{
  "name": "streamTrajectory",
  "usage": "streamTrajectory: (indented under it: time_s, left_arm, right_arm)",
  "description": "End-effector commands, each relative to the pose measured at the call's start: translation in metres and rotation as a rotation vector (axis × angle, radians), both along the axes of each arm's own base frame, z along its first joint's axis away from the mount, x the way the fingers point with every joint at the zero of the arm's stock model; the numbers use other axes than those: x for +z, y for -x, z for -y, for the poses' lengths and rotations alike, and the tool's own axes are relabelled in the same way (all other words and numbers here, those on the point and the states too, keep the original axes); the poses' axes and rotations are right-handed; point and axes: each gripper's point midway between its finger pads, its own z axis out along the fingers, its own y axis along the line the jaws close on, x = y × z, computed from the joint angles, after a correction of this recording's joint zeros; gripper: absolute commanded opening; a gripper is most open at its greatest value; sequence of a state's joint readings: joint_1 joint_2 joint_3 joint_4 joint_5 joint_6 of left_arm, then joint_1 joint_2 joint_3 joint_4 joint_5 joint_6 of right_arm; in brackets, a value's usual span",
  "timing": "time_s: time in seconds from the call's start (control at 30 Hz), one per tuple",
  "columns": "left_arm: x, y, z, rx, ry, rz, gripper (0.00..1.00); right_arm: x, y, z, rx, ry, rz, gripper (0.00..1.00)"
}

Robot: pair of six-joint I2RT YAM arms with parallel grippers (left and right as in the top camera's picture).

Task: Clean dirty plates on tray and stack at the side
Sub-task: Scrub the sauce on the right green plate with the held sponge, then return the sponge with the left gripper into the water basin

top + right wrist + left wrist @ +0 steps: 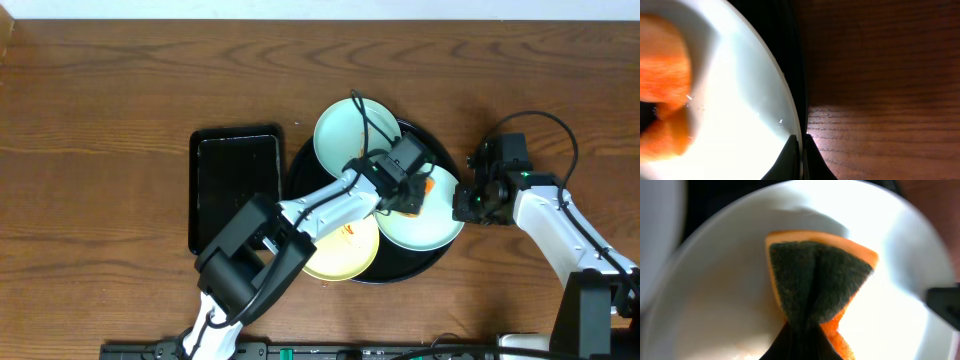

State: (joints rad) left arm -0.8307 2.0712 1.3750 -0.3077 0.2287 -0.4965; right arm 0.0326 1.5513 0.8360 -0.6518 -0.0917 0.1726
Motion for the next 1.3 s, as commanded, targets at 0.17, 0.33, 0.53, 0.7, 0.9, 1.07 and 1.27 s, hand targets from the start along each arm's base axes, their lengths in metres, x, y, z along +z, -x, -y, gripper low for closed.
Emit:
streamTrajectory:
  time_s: [0.17, 0.33, 0.53, 0.7, 0.9, 1.07, 1.27]
  left_arm:
    - [-0.003, -0.005, -0.046, 0.067, -0.129, -0.029, 0.07]
    - [0.031, -0.001, -0.053, 0.072, -0.111, -0.012, 0.07]
    - [0.07, -0.005, -0.066, 0.098, -0.075, 0.025, 0.07]
    - [0.098, -0.021, -0.097, 0.151, -0.101, 0.098, 0.08]
    - [0.113, -0.04, -0.161, 0.286, -0.197, 0.125, 0.07]
    - [0.109, -0.05, -0.217, 0.381, -0.261, 0.067, 0.07]
    - [0.1, -0.06, -0.289, 0.556, -0.311, -0.002, 0.07]
  right_arm:
    - [0.002, -0.003, 0.007, -0.009, 0.033, 0.004, 0.01]
    - [0.002, -0.003, 0.007, -0.009, 0.033, 0.004, 0.01]
    - [0.002, -0.004, 0.007, -0.009, 0.032, 0.005, 0.01]
    - [0.002, -0.006, 0.007, -0.009, 0.031, 0.014, 0.06]
    - [0.004, -0.012, 0.006, -0.013, 0.028, 0.039, 0.2]
    - [0.006, -0.019, -0.001, -0.009, -0.015, 0.067, 0.2]
    - [0.005, -0.018, -0.003, -0.006, -0.024, 0.067, 0.17]
